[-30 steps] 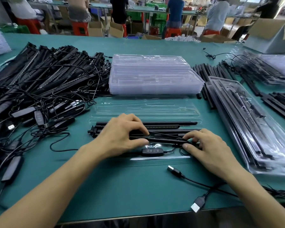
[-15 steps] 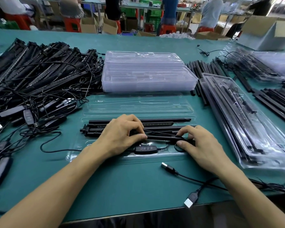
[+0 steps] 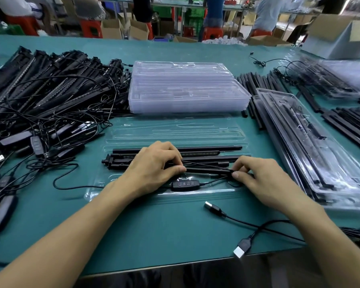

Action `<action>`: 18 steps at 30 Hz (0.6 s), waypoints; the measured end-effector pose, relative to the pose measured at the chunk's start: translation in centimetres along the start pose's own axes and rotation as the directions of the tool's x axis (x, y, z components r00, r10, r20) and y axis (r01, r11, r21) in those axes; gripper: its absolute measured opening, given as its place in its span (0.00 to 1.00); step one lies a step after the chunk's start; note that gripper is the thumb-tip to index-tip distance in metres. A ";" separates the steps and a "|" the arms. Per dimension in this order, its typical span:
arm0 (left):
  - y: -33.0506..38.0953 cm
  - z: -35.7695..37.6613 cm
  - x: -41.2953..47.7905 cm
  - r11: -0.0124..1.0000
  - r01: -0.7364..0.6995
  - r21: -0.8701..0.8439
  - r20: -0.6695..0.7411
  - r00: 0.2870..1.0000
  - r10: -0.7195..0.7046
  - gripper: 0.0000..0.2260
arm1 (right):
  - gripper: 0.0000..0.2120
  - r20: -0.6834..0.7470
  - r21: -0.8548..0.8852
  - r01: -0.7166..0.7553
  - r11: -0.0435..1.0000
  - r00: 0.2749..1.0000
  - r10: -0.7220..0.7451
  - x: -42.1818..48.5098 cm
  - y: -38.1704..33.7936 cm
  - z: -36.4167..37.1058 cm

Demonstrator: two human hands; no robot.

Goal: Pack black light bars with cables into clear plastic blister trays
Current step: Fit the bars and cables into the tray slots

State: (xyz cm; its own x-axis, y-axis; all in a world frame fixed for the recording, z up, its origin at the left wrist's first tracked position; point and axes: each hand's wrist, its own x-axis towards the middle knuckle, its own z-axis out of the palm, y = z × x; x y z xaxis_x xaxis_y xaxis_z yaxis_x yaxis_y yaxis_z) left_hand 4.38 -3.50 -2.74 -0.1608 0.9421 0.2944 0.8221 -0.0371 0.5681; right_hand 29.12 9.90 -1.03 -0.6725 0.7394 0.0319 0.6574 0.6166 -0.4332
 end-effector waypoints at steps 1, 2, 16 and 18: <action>0.0 0.0 0.0 1.000 0.002 0.002 0.004 1.000 -0.002 0.06 | 0.02 0.001 0.011 0.001 1.000 1.000 -0.001 0.3 0.2 -0.3; 0.0 0.0 0.0 1.000 0.004 0.006 0.006 1.000 -0.004 0.06 | 0.04 -0.007 0.005 0.005 1.000 1.000 -0.005 0.5 0.5 -0.6; 0.1 0.3 -0.3 0.996 0.015 0.084 -0.032 0.999 -0.012 0.08 | 0.10 0.059 0.052 0.123 0.991 0.990 -0.126 0.0 -0.7 -0.2; 0.0 0.4 -0.3 0.994 0.000 0.107 -0.057 0.998 0.006 0.07 | 0.13 0.062 0.046 0.102 0.994 0.993 -0.104 0.1 -0.8 0.0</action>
State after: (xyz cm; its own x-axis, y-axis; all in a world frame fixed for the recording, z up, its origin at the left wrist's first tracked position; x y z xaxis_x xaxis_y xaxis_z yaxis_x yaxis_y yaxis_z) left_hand 4.67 -3.66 -3.18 -0.1868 0.9213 0.3411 0.8757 -0.0012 0.4828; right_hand 28.56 9.48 -0.70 -0.7571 0.6529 0.0215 0.5693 0.6755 -0.4686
